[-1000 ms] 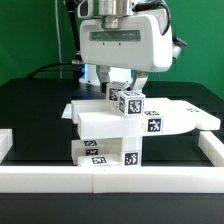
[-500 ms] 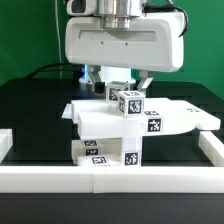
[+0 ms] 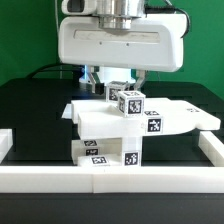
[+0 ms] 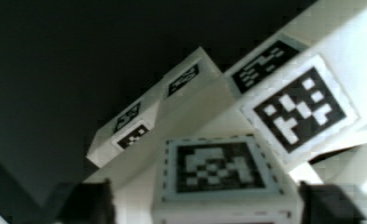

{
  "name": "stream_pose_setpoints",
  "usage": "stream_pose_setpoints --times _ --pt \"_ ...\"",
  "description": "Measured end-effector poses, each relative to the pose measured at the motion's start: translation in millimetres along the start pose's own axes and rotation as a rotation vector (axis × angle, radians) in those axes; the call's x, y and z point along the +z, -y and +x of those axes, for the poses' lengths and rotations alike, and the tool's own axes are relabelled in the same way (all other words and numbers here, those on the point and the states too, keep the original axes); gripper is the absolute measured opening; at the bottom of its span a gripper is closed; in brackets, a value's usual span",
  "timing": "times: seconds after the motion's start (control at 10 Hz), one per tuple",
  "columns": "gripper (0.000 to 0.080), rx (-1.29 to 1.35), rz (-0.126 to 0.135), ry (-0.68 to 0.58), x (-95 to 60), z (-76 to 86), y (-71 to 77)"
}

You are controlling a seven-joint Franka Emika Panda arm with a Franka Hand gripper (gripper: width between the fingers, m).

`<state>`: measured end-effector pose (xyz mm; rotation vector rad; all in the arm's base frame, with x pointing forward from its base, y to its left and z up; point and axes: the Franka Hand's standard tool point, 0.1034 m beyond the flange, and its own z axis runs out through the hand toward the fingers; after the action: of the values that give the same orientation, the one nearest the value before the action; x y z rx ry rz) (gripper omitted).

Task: Assemble chair

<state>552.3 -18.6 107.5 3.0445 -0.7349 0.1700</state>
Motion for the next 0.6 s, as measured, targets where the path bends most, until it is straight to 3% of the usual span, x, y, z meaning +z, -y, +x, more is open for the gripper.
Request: stream_pose_setpoints --times 0.1,0.4,0.6 --pt "0.0265 0.017 0.000 0.000 0.1 0.0 0.0" --pt "0.0270 0.084 -0.001 0.000 0.4 -0.1 -0.3" --pt "0.0270 0.285 0.004 0.002 0.4 0.0 -0.4"
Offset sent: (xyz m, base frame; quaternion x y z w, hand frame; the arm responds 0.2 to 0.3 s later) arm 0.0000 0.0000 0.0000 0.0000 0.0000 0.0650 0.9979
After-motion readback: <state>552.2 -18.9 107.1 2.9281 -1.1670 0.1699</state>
